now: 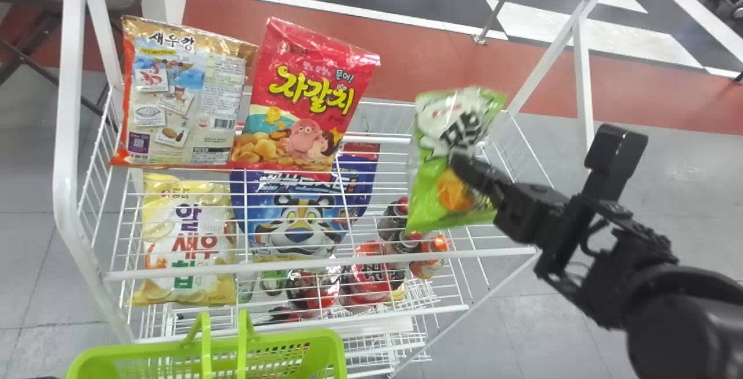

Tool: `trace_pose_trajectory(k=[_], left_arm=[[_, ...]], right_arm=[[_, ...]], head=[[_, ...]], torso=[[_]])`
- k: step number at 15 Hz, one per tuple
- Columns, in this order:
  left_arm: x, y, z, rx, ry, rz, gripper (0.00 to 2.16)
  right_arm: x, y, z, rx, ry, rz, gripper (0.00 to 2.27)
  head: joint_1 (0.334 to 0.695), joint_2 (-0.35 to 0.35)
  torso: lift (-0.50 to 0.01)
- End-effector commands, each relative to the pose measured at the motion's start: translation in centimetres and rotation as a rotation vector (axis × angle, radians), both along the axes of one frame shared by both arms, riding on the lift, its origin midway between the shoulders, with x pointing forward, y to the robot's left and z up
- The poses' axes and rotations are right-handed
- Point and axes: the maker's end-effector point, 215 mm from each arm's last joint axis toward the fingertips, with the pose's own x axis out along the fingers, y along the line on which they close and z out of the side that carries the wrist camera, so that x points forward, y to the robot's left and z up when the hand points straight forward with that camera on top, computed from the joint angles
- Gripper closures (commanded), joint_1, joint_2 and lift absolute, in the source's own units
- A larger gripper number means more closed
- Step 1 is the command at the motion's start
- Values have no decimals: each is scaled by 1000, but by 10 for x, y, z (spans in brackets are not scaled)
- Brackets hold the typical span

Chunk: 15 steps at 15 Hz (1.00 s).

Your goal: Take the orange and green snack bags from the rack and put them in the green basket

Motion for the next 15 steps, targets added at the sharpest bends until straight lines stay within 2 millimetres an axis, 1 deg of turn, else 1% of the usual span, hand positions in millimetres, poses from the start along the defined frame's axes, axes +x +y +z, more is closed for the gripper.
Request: trace_pose_trajectory(k=[1, 3, 5, 6, 8, 9, 10, 14, 15], left_arm=[[2, 1, 0, -1, -12, 5, 2145], [3, 0, -1, -1, -15, 10, 2148], [4, 0, -1, -2, -22, 15, 2145], [4, 0, -2, 0, -22, 15, 2148], [3, -1, -2, 0, -20, 17, 2145], [3, -1, -2, -1, -20, 15, 2148], [3, -1, -2, 0, -22, 14, 2148], [3, -1, 0, 0, -25, 15, 2145], [3, -1, 0, -1, -26, 15, 2145]], right_arm=[[-45, 30, -14, 86, 92, 58, 2216], [-85, 61, -33, 181, 231, 138, 2216], [-126, 81, -54, 207, 379, 191, 2216], [-141, 93, -57, 236, 424, 227, 2216], [-146, 105, -57, 254, 431, 260, 2216], [-148, 107, -65, 260, 450, 259, 2216], [-152, 113, -75, 277, 478, 270, 2216], [-175, 152, -109, 300, 582, 341, 2216], [-180, 162, -114, 306, 601, 360, 2216]], head=[[695, -350], [695, -350], [695, -350], [695, -350], [695, -350], [695, -350], [695, -350], [695, -350], [695, -350]], torso=[[0], [0], [0], [0], [0], [0], [0], [0], [0]])
